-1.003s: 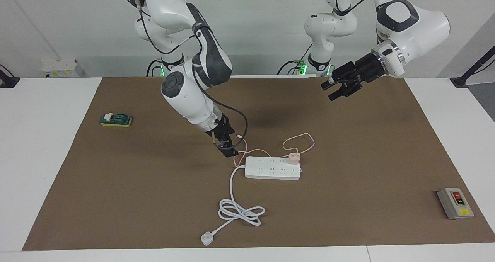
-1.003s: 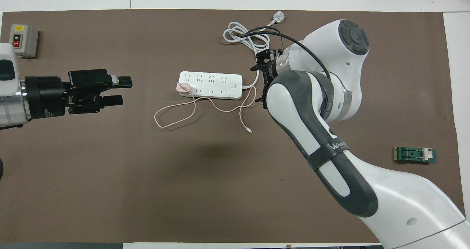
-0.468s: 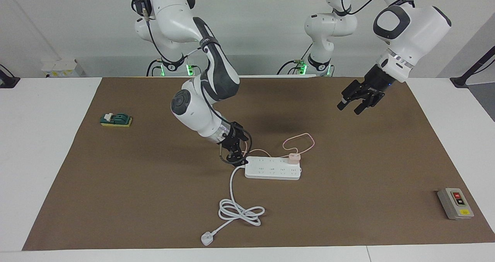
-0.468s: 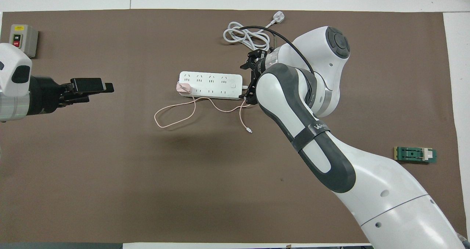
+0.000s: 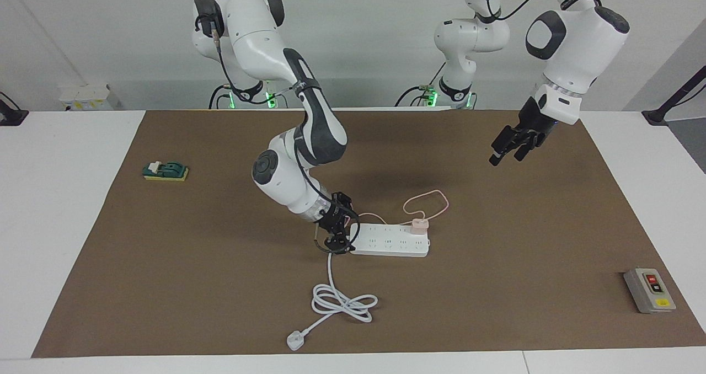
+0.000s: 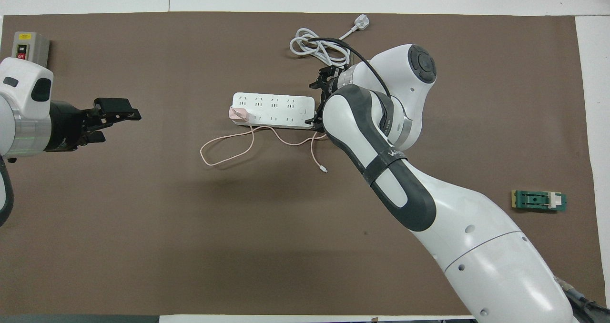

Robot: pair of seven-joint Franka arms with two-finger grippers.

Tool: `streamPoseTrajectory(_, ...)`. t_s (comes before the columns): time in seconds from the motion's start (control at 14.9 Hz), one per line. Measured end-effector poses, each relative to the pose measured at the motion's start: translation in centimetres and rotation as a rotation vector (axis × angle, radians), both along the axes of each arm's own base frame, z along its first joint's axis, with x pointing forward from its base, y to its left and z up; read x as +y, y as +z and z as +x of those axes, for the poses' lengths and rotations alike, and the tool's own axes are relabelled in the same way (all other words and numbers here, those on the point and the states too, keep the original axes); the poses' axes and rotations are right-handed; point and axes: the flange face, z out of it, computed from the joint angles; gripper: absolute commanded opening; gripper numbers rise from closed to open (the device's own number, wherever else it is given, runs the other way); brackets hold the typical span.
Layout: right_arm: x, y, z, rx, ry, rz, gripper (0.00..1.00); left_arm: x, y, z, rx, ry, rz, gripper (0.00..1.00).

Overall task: Unplug charger and place it aside
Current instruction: 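Pin the strip with the right gripper while the left gripper reaches the charger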

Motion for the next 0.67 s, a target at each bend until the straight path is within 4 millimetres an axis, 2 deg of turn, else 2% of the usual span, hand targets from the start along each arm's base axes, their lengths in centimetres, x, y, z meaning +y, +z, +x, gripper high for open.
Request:
streamPoseTrajectory(0.13, 0.8, -0.5, 0.1, -0.001, 0.009, 0.0, 1.0, -0.4, -0.1, 0.0, 0.03, 0.129, -0.002, 1.0)
streamPoseTrajectory(0.33, 2.4, -0.5, -0.5, -0.011, 0.028, -0.001, 1.0, -2.2, 0.0, -0.2, 0.05, 0.317, 0.028, 1.0)
streamPoseTrajectory(0.47, 3.4, -0.5, -1.0, -0.014, 0.043, -0.001, 1.0, -3.8, -0.2, -0.3, 0.078, 0.498, 0.034, 1.0)
streamPoseTrajectory(0.67, 4.4, -1.4, -1.4, -0.05, 0.078, -0.012, 1.0, -7.6, -2.5, 1.0, 0.132, 0.748, 0.099, 1.0)
